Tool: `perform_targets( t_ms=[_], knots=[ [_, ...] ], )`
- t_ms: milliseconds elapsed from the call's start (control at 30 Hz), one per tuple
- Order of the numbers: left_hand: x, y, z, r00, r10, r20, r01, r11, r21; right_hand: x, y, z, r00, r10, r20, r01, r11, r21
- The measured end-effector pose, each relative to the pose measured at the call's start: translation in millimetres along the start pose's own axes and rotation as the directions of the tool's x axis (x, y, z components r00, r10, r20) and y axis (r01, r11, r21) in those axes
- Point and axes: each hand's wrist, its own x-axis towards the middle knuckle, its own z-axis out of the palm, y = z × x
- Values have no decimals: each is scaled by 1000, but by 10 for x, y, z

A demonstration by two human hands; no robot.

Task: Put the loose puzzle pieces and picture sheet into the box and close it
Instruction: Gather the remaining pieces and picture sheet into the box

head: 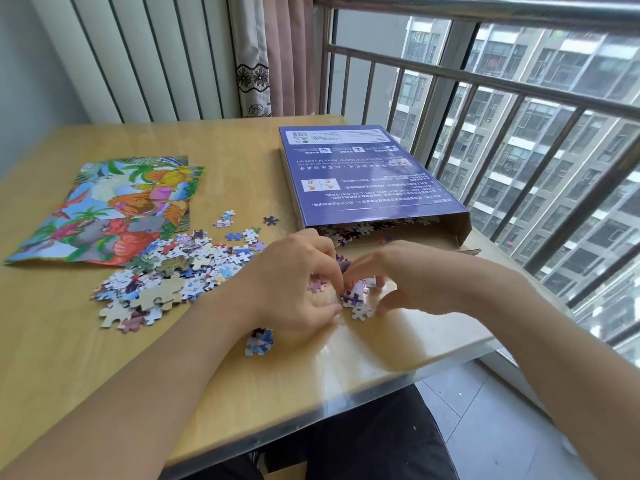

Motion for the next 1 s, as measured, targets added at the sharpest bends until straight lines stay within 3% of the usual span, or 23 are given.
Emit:
perform_targets(
  t_ms=[267,433,567,800,900,1000],
  knots=[
    [-5,-27,-17,998,-38,-45,37,999,-29,97,2,-83,1000,-21,13,22,1000,-23],
    [16,-15,4,994,-95,-56,85,984,-155,149,27,-97,998,29,48,-32,998,51],
    [39,-38,12,976,-195,-101,159,945,-286,181,5,-108,995,71,71,-68,997,-34],
    [67,-77,5,927,-320,-197,222,889,-400,144,-1,-110,990,111,90,-112,994,5],
    [62,-74,-8,926,-333,-180,243,888,-390,115,2,-110,989,138,49,-137,990,-21],
    [41,-50,1,964,-230,-130,193,950,-245,31,36,-165,981,188,41,-186,981,-58]
  ],
)
